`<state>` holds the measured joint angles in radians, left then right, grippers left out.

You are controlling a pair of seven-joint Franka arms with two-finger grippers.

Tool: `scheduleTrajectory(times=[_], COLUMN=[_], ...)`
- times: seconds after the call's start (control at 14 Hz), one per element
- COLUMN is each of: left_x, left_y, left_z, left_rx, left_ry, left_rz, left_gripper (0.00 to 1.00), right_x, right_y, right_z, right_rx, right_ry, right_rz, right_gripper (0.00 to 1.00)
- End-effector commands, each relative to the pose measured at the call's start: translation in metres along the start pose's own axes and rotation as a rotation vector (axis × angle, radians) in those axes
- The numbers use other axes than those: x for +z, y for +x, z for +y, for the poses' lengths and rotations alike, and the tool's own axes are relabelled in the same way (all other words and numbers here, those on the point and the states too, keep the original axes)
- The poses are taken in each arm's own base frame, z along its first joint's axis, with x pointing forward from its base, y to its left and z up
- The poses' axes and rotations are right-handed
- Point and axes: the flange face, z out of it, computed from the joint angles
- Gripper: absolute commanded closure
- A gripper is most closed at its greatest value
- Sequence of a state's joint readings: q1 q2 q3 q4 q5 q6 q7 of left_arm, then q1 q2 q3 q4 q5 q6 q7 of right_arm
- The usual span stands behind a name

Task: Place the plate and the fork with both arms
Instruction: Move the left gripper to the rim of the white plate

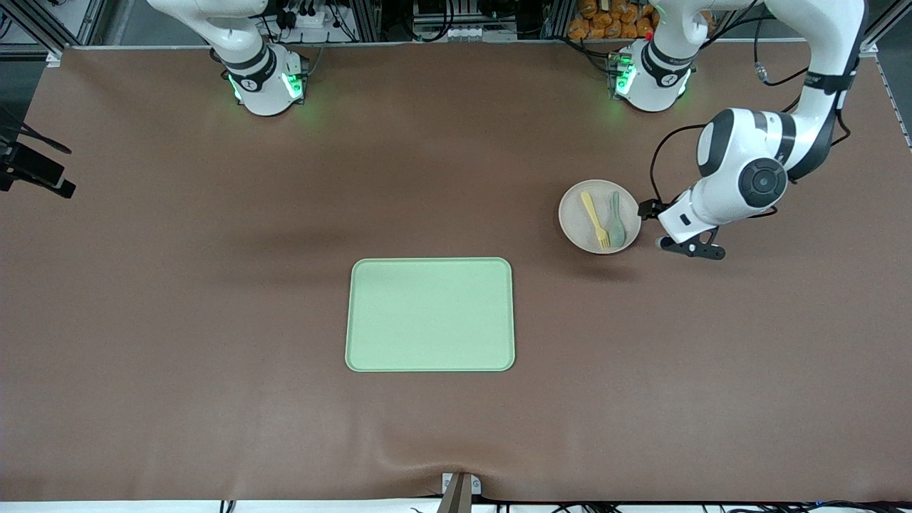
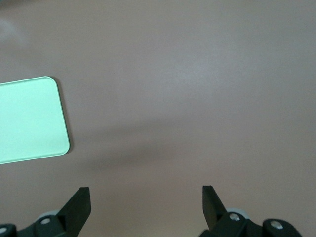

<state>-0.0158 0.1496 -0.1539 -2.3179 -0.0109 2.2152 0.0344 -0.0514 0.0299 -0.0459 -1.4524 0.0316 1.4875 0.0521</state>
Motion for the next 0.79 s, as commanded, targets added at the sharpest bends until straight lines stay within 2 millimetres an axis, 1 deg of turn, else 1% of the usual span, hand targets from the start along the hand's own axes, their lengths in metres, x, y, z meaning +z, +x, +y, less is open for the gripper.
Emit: scheduleTrajectory(times=[0.0,0.14,0.36,0.64,0.71], left_x=[0.028,0.042,0.061,0.069,0.069], left_y=[0.008,0.008,0.008,0.007,0.007], left_z=[0.013,0.017,0.017,0.017,0.017], left_rx=[-0.037,-0.038,-0.039,-0.04,-0.04], left_ry=[0.0,-0.005,-0.01,-0.012,-0.012], left_rz=[-0.018,-0.047,-0.084,-0.099,-0.102], left_gripper=[0.0,0.0,0.0,0.0,0.0], right_x=[-0.002,-0.002,-0.002,-0.002,-0.002], right_y=[-0.003,-0.003,-0.003,-0.003,-0.003], right_z=[0.003,0.004,0.004,0.004,0.009], right_rx=[-0.001,0.001,0.001,0.001,0.01], right_ry=[0.016,0.016,0.016,0.018,0.019], right_rz=[-0.004,-0.004,-0.006,-0.007,-0.007], right_gripper=[0.0,0.0,0.0,0.0,0.0])
